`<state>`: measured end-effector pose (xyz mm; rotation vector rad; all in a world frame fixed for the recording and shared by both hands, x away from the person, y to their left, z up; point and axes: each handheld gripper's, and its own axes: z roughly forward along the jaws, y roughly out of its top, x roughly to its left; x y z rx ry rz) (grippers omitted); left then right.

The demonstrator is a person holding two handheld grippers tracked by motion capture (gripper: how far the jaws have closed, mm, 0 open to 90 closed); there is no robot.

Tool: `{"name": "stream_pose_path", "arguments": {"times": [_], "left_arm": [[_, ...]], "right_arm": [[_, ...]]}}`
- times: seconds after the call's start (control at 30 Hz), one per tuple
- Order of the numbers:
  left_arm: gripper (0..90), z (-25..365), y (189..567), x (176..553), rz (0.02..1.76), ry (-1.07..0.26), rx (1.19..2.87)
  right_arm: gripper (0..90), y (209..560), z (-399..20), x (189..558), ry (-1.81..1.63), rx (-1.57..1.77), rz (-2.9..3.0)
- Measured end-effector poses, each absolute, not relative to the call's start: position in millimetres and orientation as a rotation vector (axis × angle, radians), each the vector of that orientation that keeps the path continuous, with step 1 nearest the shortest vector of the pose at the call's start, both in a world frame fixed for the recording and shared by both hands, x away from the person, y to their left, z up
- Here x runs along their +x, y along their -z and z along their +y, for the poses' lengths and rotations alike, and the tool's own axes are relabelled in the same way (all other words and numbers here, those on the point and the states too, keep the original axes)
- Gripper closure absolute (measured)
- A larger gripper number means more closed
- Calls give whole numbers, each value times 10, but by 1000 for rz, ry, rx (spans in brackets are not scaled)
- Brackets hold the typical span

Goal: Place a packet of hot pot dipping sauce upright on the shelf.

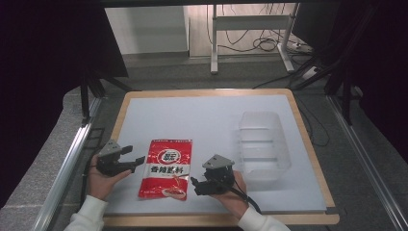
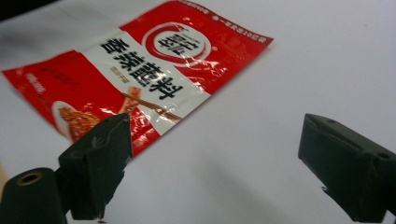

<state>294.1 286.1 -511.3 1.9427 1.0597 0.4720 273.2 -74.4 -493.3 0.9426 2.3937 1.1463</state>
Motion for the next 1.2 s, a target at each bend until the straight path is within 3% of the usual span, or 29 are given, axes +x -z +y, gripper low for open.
{"name": "stream_pose_path", "arguments": {"times": [1.2], "left_arm": [[260,2877,5106,2939,1057,-440,1968]], "right_arm": [[151,4498,-966,2995,-1232,833,2463]]}}
